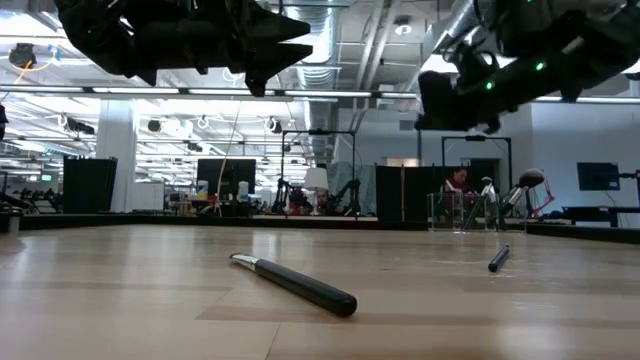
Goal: Put items in baskets/containers
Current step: Put the black eyeshadow brush into the middle section of the transparent organizer
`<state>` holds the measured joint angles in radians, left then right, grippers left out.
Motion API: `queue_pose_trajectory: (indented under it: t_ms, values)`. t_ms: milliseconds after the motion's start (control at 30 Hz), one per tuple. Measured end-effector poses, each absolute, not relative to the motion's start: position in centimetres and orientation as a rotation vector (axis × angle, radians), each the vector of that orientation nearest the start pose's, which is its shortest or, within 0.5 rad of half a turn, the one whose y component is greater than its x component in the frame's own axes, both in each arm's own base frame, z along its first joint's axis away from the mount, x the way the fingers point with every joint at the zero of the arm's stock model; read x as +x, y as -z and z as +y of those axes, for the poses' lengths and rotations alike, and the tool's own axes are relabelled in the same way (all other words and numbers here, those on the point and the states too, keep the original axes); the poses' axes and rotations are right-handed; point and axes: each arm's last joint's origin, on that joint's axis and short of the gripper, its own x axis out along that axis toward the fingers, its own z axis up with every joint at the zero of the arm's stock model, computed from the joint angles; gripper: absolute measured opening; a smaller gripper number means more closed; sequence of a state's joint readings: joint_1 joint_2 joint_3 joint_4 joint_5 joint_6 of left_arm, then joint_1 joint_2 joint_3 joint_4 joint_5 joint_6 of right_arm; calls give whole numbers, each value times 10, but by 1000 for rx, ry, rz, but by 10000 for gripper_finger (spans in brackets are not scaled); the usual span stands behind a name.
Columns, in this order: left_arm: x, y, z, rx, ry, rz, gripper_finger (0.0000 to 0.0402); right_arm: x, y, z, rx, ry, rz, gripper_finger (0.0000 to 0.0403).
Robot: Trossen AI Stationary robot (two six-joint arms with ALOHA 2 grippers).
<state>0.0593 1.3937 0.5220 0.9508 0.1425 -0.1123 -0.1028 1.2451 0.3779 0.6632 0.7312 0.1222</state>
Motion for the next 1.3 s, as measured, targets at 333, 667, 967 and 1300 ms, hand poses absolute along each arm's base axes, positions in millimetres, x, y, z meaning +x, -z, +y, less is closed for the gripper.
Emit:
queue_pose_trajectory:
  t_ms: [333, 667, 967, 1300]
  values:
    - [273, -222, 11, -105, 93, -74, 172, 189, -182, -116, 158, 1254, 175, 8]
    - [273, -222, 11, -103, 94, -74, 168, 165, -182, -145, 143, 1504, 168, 11]
    - [273, -222, 11, -101, 94, -75, 163, 158, -175, -159, 184, 1506, 189, 12]
    - [273, -223, 12, -101, 93, -78, 158, 167, -136, -171, 252, 1513, 270, 13]
